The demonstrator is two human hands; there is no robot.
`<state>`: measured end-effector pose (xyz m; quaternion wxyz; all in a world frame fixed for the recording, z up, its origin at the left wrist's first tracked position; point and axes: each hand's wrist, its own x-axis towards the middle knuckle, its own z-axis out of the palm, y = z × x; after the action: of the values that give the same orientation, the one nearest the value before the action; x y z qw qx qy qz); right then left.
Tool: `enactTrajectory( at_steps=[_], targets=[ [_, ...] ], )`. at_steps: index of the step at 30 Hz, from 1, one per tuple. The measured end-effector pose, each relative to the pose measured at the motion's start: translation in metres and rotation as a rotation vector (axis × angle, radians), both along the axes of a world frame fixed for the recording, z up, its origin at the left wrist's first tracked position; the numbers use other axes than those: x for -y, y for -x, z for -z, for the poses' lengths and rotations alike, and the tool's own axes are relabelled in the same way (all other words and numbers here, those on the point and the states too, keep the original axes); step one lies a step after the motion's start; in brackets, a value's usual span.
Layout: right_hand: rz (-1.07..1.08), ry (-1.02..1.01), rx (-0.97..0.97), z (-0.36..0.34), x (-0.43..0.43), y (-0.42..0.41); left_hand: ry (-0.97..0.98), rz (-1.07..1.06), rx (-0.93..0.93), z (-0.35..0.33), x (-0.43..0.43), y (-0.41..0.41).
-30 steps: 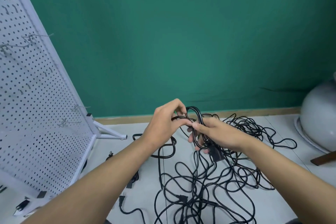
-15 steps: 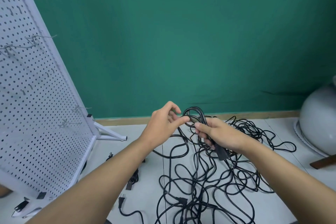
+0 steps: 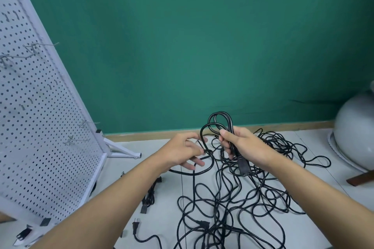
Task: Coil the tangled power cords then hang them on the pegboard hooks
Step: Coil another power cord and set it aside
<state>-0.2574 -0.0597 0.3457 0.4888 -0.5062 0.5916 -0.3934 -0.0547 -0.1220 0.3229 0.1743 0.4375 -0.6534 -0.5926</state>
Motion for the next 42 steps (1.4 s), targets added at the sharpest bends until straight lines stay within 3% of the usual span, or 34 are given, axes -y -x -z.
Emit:
enactTrajectory(
  at_steps=[9, 13, 19, 24, 29, 35, 39, 42],
  targets=[
    [0.07, 0.049, 0.06, 0.003, 0.006, 0.002, -0.066, -0.039, -0.007, 0.012, 0.005, -0.002],
    [0.169, 0.094, 0.081, 0.002, 0.009, 0.008, 0.089, -0.05, -0.09, 0.012, 0.011, -0.005],
    [0.164, 0.029, -0.062, 0.006, 0.005, 0.006, 0.344, -0.345, -0.211, 0.001, 0.011, -0.001],
    [0.099, 0.061, -0.082, 0.017, 0.006, -0.011, 0.527, -0.271, -0.07, -0.007, 0.0, 0.012],
    [0.114, 0.159, -0.388, 0.017, 0.005, -0.01, 0.288, -0.256, -0.225, -0.011, -0.002, 0.015],
    [0.053, 0.101, -0.134, 0.018, 0.003, -0.014, 0.258, -0.243, -0.209, -0.01, -0.004, 0.018],
    [0.023, 0.049, -0.149, 0.022, 0.004, -0.012, 0.358, -0.335, -0.134, -0.006, 0.005, 0.015],
    [-0.03, 0.008, -0.151, 0.025, 0.005, -0.013, 0.225, -0.369, -0.186, -0.006, 0.006, 0.013]
  ],
)
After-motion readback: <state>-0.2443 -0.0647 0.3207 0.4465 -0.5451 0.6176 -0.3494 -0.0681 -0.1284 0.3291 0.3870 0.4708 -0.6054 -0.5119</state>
